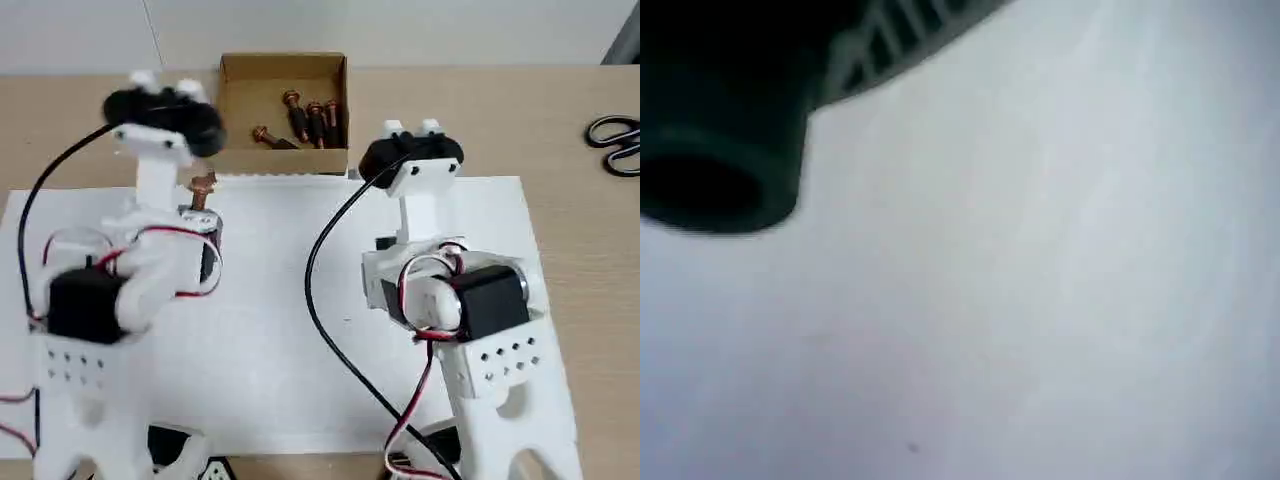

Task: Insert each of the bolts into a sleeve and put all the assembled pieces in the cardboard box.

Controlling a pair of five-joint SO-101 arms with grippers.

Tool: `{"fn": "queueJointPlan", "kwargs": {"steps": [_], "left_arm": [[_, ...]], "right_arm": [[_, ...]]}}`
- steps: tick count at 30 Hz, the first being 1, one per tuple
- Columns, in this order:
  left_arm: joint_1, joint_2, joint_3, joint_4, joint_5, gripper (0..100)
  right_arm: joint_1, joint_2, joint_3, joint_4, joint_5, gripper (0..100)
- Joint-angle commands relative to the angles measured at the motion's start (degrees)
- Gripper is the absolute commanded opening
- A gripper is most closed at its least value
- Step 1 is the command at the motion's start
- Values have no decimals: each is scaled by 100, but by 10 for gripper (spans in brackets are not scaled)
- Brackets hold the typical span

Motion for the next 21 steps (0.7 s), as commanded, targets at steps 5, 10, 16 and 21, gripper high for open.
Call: {"fn": "queueJointPlan", "kwargs": {"steps": [5,10,16,21], "left_arm": [[26,-2022,2176,-1811,809,6],[26,-3464,3732,-3121,914,6],[123,-4870,5033,-4035,1451,6],[765,-5662,5402,-4079,2040,6]], "right_arm": [[-365,-1534,1152,-1086,-35,3],[-374,-2897,2778,-2316,-18,3],[-778,-3969,4229,-3029,431,3],[-1552,-4778,5064,-3644,862,3]]}}
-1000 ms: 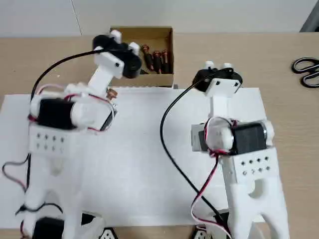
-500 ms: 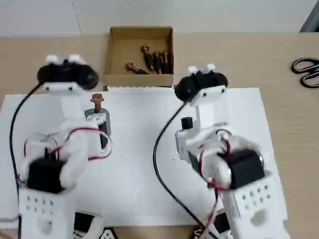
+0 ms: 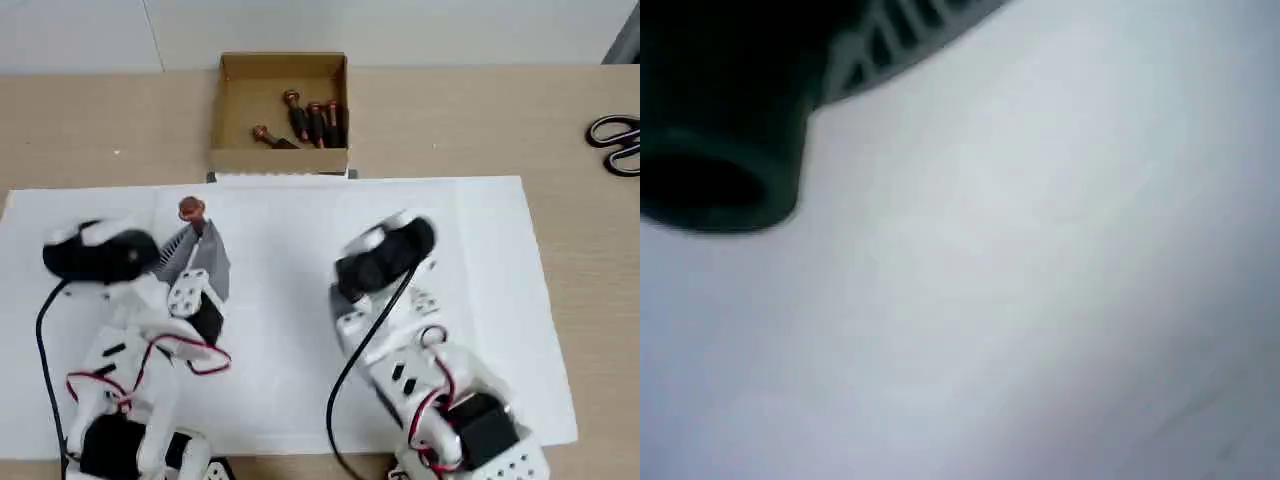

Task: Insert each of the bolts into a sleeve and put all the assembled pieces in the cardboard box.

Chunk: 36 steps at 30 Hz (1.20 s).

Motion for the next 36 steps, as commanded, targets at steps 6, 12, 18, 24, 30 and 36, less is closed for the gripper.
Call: {"fn": "queueJointPlan", "kwargs": {"steps": [6,12,18,24,30,36], "left_arm": [[1002,-853,233,-220,862,6],[1301,-905,198,-229,888,6],[1609,-888,119,-527,1081,6],[1732,-879,347,-527,1275,6],[1732,-879,497,-510,1275,6],[1732,-879,585,-501,1275,6]], "right_arm": [[-620,-1420,1152,-901,993,3],[-664,-2053,1582,-875,1486,3],[-673,-2018,1600,-919,1477,3],[-989,-2018,1582,-919,1503,3],[-1042,-2018,1521,-919,1503,3],[-1033,-2009,1284,-884,1512,3]]}}
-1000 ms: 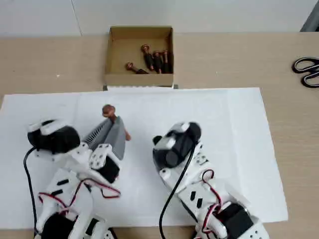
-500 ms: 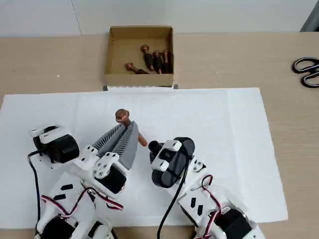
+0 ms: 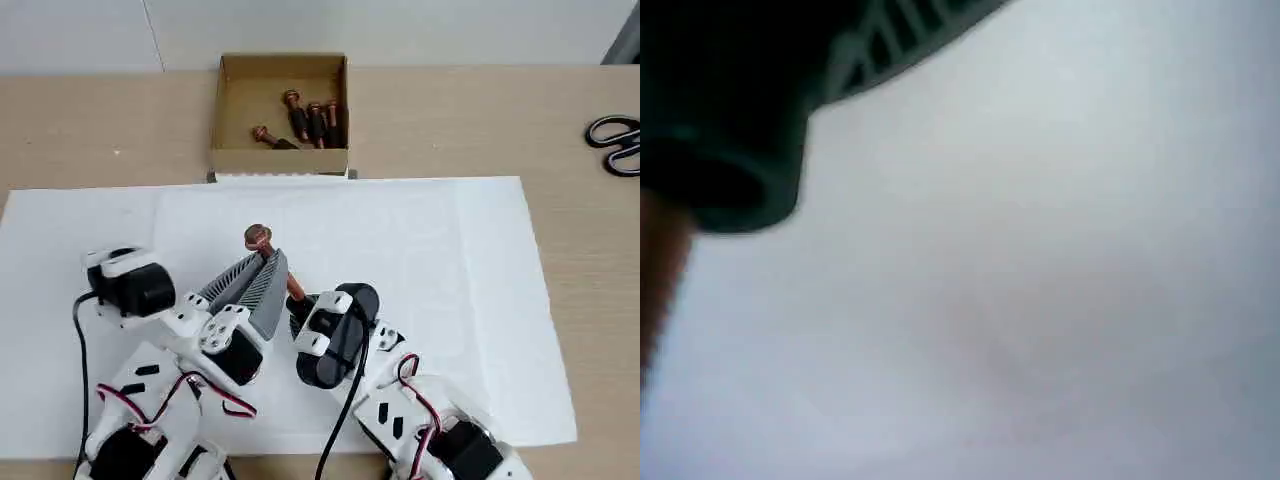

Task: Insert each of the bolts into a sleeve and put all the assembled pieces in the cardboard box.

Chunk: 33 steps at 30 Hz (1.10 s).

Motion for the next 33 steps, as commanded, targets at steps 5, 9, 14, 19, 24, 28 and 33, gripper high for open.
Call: {"fn": "queueJointPlan", "kwargs": {"steps": [5,9,14,19,24,28,33], "left_arm": [[35,-26,-31,-26,26,6],[35,-26,-31,220,-9,6],[44,-26,-22,273,-123,6],[510,-44,198,396,-149,6],[853,-26,198,448,-677,6],[1160,-35,207,967,-1029,6],[1319,-53,198,1459,-1090,6]], "right_arm": [[-22,-57,-413,-171,70,3],[180,-57,-413,-180,70,3],[251,-57,-527,-198,70,3],[251,-40,-536,-207,70,3],[251,-40,-536,-207,70,3],[259,-48,-536,-180,70,3],[268,-48,-536,-171,70,3]]}}
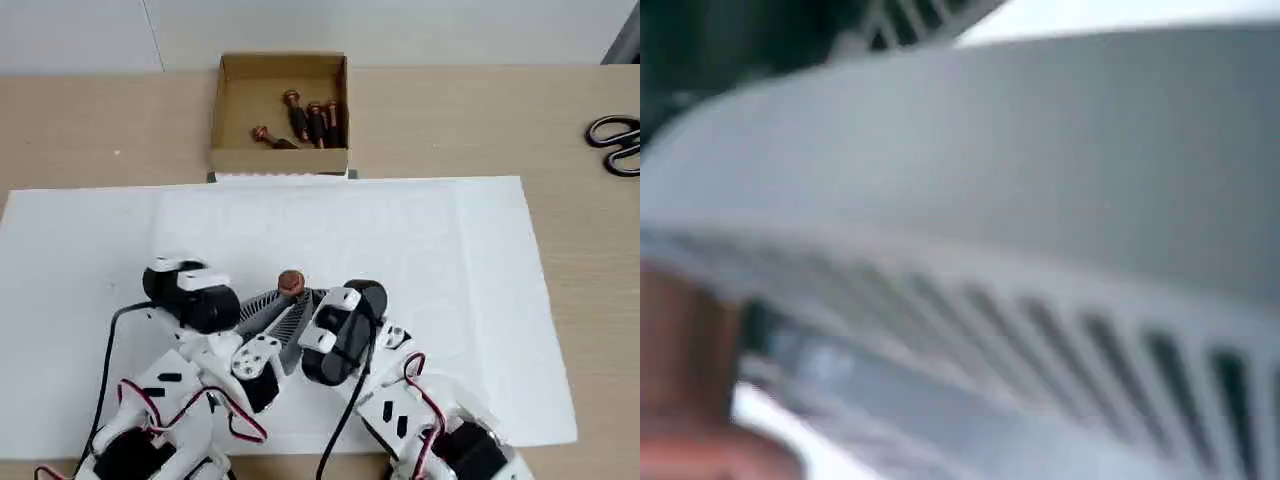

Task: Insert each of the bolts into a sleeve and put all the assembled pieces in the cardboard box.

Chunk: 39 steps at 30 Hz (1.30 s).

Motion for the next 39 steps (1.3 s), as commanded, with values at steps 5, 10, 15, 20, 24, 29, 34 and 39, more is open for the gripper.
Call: {"fn": "queueJointPlan", "kwargs": {"steps": [5,10,15,20,24,29,34,39], "left_arm": [[220,18,31,273,-404,8],[220,26,31,299,-413,100],[185,44,31,316,-431,210],[-255,44,22,316,-774,212],[-651,44,22,316,-1240,213],[-1002,44,-242,484,-1609,214],[-985,44,-769,774,-1600,214],[-1011,44,-1376,905,-1547,210]], "right_arm": [[84,-66,-343,-189,26,3],[84,-57,-325,-189,26,3],[84,-31,-316,-189,26,3],[84,-22,-316,-180,18,3],[84,-22,-316,-180,18,3],[84,-22,-316,-180,26,3],[92,-22,-308,-180,26,3],[198,-48,-123,-189,26,3]]}}
